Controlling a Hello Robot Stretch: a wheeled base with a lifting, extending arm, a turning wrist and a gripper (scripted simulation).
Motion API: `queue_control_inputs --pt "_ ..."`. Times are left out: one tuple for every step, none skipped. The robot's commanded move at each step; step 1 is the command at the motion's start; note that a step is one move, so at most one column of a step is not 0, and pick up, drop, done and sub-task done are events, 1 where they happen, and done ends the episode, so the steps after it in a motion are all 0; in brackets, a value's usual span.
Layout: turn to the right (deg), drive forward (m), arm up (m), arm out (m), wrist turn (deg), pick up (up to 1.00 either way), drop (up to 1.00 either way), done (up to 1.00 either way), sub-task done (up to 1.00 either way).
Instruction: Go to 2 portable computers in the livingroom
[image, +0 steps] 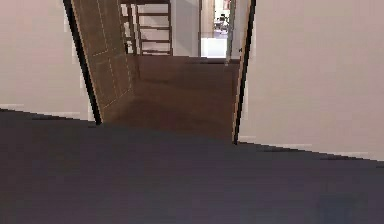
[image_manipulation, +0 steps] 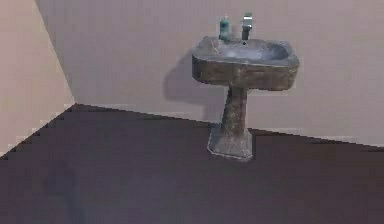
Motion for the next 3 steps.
queue_control_inputs --pt "-3.0 0.00 0.00 0.00 0.0 0.00 0.00 0.00 0.00" --pt "0.0 1.00 0.00 0.00 0.0 0.00 0.00 0.00 0.00" --pt "0.0 1.00 0.00 0.00 0.0 0.00 0.00 0.00 0.00"
